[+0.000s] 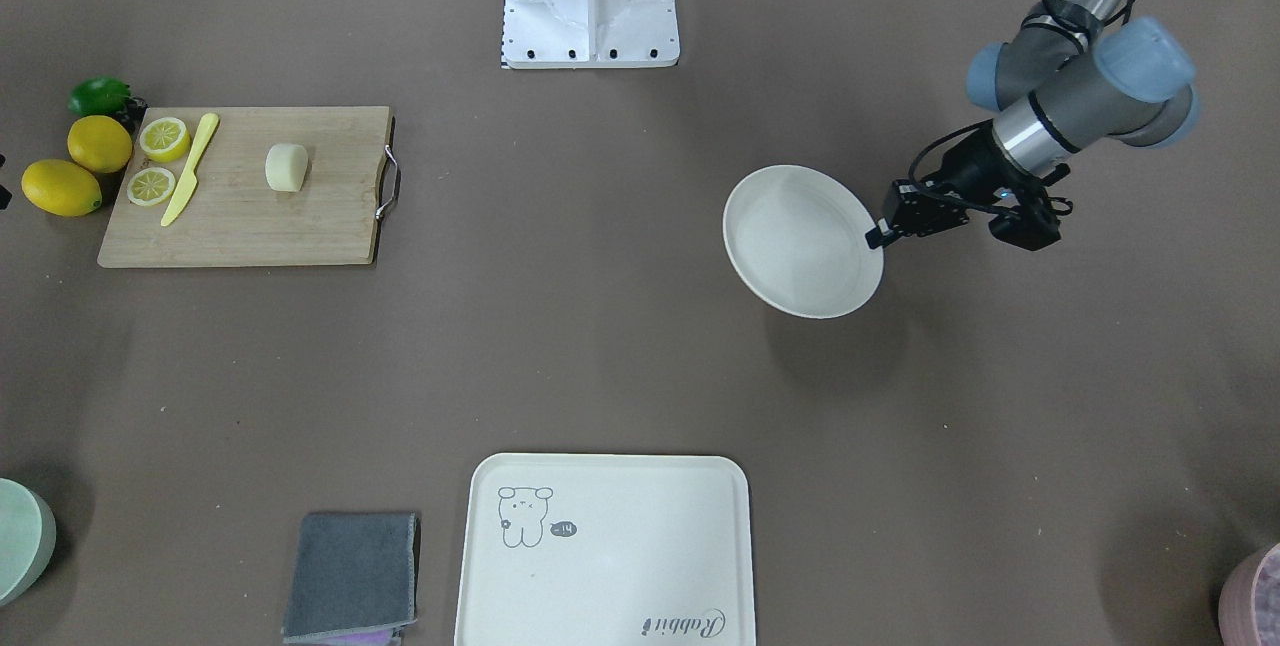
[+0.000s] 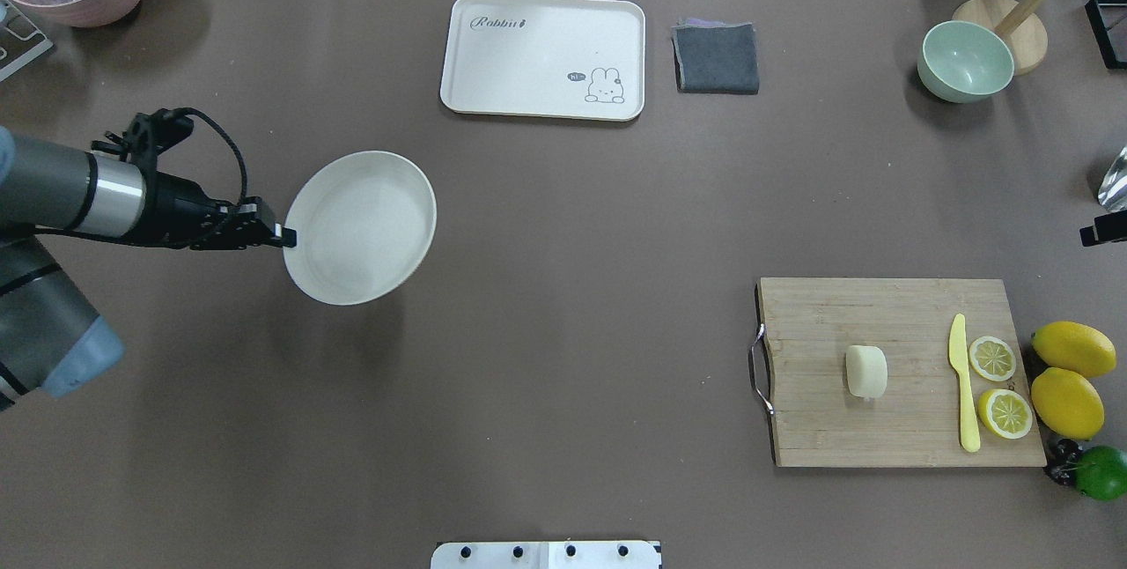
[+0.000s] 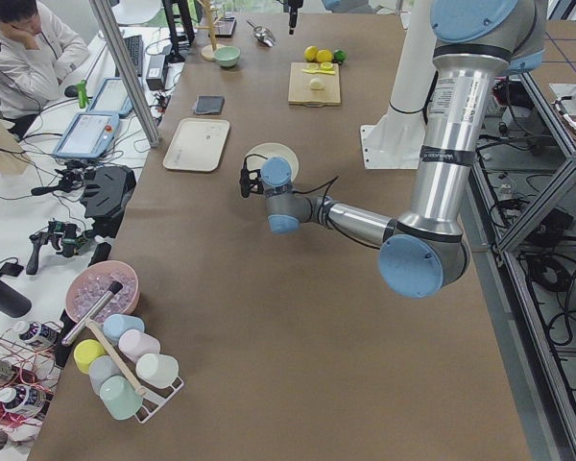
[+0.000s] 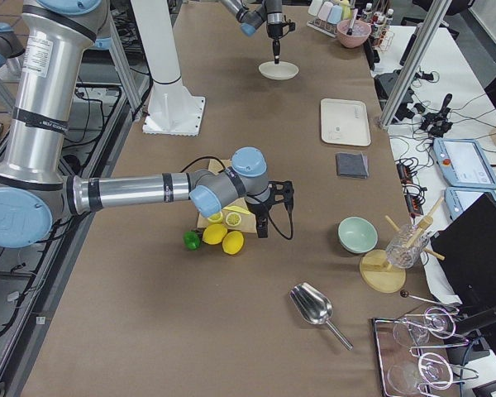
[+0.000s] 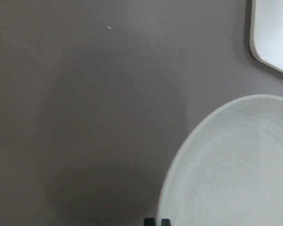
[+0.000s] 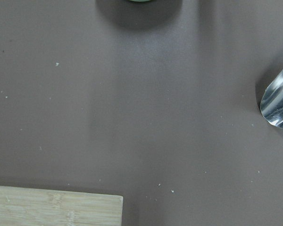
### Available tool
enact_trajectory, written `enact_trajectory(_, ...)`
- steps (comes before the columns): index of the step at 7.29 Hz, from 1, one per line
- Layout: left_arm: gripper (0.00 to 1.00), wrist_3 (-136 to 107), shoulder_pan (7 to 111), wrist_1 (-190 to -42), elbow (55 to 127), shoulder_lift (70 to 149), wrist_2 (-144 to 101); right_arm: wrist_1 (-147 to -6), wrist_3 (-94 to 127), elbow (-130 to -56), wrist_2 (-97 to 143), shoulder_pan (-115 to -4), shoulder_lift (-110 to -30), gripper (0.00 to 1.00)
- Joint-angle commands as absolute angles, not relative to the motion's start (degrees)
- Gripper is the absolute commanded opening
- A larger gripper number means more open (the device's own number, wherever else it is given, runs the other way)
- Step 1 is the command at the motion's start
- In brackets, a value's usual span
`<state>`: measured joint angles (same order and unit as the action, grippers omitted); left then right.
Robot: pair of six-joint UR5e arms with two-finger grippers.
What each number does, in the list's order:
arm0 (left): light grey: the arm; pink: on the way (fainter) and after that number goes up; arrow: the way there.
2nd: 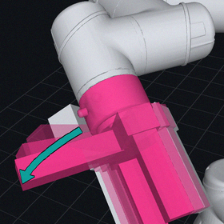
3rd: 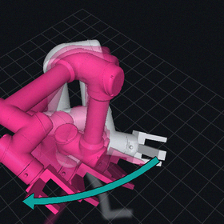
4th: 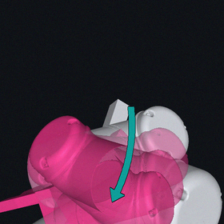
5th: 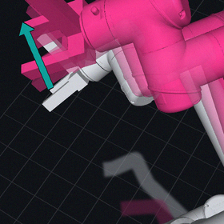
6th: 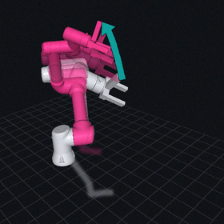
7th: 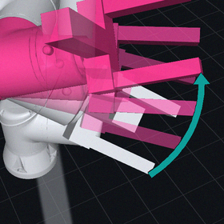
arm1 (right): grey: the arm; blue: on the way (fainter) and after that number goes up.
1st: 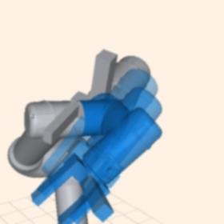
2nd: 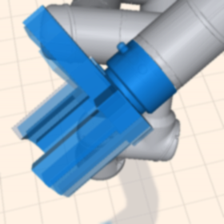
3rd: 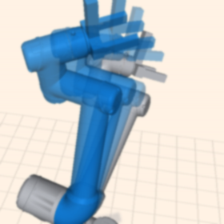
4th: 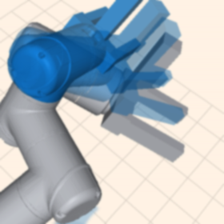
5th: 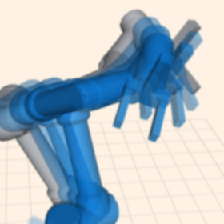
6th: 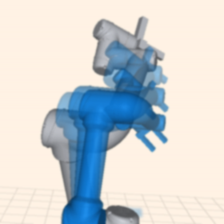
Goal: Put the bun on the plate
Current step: 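Slide the white plate with the left gripper toward the table centre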
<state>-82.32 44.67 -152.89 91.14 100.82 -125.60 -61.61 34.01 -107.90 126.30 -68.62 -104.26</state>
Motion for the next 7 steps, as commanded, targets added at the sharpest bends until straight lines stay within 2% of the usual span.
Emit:
enact_trajectory(1,0.00,-82.8,36.4,-138.4,97.5,106.3,-117.2,-61.6,34.0,-107.9,126.4,-68.6,-104.3,1.00)
enact_trajectory(4,0.00,-85.1,26.4,-124.6,97.1,116.1,-106.1,-61.6,34.0,-107.9,126.4,-68.6,-104.4,1.00)
enact_trajectory(7,0.00,-84.9,24.2,-124.5,96.2,115.9,-103.1,-61.6,34.0,-107.9,126.4,-68.6,-104.5,1.00)
